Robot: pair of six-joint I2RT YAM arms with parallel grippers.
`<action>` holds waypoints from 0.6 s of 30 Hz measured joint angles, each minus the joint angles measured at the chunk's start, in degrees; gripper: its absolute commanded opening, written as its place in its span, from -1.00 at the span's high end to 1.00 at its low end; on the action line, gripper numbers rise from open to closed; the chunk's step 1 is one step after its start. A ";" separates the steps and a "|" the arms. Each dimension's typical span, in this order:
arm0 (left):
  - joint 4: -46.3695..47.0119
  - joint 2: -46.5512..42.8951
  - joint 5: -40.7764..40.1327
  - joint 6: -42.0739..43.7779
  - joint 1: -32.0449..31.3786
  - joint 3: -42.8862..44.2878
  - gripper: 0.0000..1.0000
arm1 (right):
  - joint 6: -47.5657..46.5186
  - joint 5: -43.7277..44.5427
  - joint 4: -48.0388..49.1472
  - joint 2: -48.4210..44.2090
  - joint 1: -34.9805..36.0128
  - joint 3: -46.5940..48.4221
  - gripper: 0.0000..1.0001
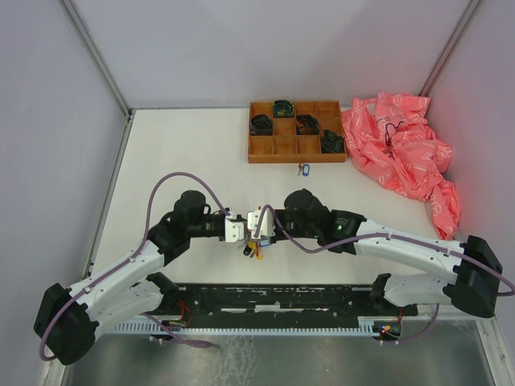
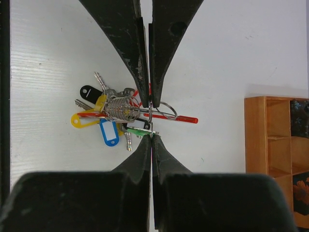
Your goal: Put the keys on the keyring
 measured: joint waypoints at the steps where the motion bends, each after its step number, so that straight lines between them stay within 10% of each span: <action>1: 0.00 0.00 0.11 0.00 0.02 0.00 0.95 | 0.04 -0.07 0.09 0.07 0.00 0.00 0.99; 18: 0.00 -0.22 -0.24 -0.02 0.13 0.00 0.95 | 1.95 0.00 -1.22 0.26 0.11 0.68 0.99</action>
